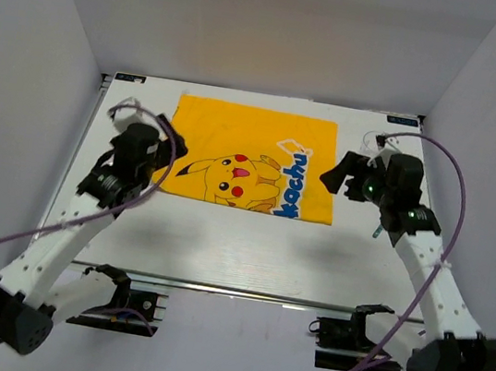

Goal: Set the dinner table for one person

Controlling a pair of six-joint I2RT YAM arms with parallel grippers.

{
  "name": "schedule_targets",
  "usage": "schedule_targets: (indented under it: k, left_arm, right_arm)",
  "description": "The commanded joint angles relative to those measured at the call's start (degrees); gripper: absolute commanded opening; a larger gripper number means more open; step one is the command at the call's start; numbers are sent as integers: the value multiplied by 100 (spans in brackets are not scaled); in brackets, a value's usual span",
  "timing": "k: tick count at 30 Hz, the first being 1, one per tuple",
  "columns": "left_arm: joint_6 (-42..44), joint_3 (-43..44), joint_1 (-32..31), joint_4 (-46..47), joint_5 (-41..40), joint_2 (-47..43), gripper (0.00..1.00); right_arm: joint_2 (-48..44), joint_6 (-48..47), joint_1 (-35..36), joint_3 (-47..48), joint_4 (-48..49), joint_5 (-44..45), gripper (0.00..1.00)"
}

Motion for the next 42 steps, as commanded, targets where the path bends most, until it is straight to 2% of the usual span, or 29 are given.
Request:
schedule_targets:
  k: [1, 2, 4, 5, 7, 8, 9, 12, 15, 19, 24, 28, 36, 40, 42]
  left_arm:
    - [619, 814, -57, -127, 550, 1367, 98]
    - [681, 1627, -57, -329, 691, 2389, 98]
    - [778, 2448, -57, -970, 981, 3423, 98]
    - [700, 3253, -57, -1242, 939, 4316, 98]
    - [655, 3873, -57, -1840, 948, 4998, 98]
    - [524, 4407, -57, -2242, 808, 5532, 98]
    - [514, 4586, -57, -2368, 781, 5746, 98]
    - [417, 4974, -57, -2720, 641, 6239, 98]
    - [461, 4817, -110, -2634, 666, 6530, 98]
    - [409, 4702, -110, -2633, 789, 7022, 98]
    - [409, 4412, -163, -2230, 921, 7225, 98]
    - [409, 5025, -163, -2431, 1000, 7829, 98]
    - [593, 6362, -163, -2659, 1097, 8683, 98]
    - [594, 6478, -163, -2598, 1167, 8772, 98]
    - [532, 6215, -163, -2459, 1237, 8624, 98]
  right_arm:
    - [930, -171, 173, 639, -53, 146, 89]
    - [1559, -258, 226, 878, -149, 208, 89]
    - [2265, -277, 393, 1709, -641, 653, 89]
    - [2921, -277, 576, 2002, -834, 848, 89]
    - [3766, -154, 710, 2800, -1456, 1522, 89]
    - [3971, -67, 867, 2979, -1599, 1744, 89]
    - [4130, 13, 920, 3111, -1705, 1877, 89]
    - [4483, 258, 1096, 3183, -1741, 2054, 89]
    - [4920, 417, 1333, 3042, -1592, 2115, 89]
    - [5852, 488, 1588, 3524, -1951, 2606, 89]
    - [6573, 523, 1414, 3903, -1882, 2599, 89]
    - [7330, 479, 1247, 4781, -2452, 2757, 89]
    - [7322, 427, 754, 5010, -2444, 2687, 89]
    - [7410, 234, 710, 5247, -2436, 2617, 89]
    - [7603, 128, 675, 5606, -2671, 2651, 89]
